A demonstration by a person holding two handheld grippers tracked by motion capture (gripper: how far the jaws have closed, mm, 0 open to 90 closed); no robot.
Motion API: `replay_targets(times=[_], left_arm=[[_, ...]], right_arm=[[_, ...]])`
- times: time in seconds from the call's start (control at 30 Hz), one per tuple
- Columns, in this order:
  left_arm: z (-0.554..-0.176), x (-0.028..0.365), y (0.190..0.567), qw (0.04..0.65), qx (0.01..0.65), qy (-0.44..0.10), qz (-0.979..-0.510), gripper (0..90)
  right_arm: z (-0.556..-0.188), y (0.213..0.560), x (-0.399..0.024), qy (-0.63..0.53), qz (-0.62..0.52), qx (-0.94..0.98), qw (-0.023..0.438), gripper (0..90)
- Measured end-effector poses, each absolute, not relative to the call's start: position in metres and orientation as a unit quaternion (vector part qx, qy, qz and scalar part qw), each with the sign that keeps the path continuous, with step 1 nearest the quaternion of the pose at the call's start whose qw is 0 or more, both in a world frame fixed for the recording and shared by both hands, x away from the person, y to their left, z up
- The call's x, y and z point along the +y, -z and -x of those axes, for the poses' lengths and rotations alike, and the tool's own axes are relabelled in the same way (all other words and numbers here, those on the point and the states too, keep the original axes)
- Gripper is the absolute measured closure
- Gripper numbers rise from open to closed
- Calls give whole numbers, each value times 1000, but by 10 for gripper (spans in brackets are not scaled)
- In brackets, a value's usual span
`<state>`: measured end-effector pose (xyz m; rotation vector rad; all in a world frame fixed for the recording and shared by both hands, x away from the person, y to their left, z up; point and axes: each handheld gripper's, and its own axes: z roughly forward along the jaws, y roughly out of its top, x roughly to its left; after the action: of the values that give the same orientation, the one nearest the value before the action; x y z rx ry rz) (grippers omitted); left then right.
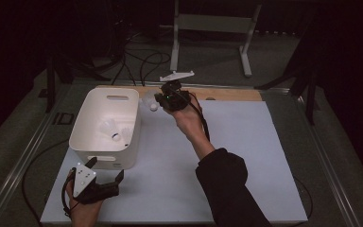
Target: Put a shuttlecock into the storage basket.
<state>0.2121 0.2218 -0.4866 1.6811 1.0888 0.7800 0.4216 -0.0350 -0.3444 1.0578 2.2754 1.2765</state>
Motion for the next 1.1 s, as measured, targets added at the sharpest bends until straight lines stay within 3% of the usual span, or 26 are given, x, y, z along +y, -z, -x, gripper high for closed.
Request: replay_targets(times=[1.1], left_arm=[[-212, 221, 487, 476, 445, -318, -689, 0]], right_arm=[[-424, 338, -28, -483, -384, 771, 155, 891]])
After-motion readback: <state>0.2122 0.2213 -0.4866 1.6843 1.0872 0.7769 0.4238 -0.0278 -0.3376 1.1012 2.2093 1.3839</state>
